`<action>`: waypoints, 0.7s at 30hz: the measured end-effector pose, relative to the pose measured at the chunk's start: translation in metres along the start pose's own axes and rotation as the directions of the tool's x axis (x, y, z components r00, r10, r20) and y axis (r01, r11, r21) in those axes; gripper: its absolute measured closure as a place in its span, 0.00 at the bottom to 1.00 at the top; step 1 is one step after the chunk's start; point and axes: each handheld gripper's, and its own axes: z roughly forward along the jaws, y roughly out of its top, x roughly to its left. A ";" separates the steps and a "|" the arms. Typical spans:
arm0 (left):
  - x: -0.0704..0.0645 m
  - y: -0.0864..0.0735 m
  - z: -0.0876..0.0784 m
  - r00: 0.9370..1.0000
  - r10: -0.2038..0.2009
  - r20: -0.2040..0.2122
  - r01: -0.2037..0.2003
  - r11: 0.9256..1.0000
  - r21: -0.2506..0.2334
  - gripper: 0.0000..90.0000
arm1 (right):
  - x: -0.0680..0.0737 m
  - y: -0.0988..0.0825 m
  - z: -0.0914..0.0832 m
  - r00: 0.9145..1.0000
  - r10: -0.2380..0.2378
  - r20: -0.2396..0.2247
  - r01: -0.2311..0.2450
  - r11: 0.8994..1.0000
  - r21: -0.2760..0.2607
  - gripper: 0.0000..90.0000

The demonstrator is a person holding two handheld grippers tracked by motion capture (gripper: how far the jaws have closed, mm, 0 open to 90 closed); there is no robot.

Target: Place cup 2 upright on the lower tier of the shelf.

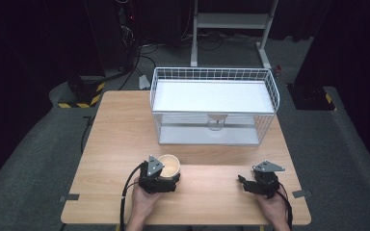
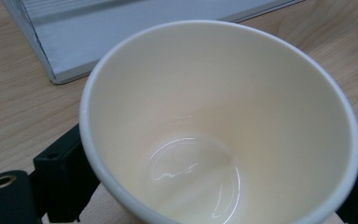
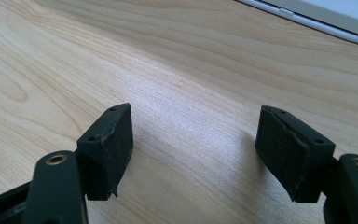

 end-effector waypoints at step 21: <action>-0.004 0.001 0.000 0.999 0.008 -0.048 -0.010 0.999 -0.040 0.10 | 0.000 0.000 0.000 1.000 -0.001 0.001 0.001 1.000 0.000 0.31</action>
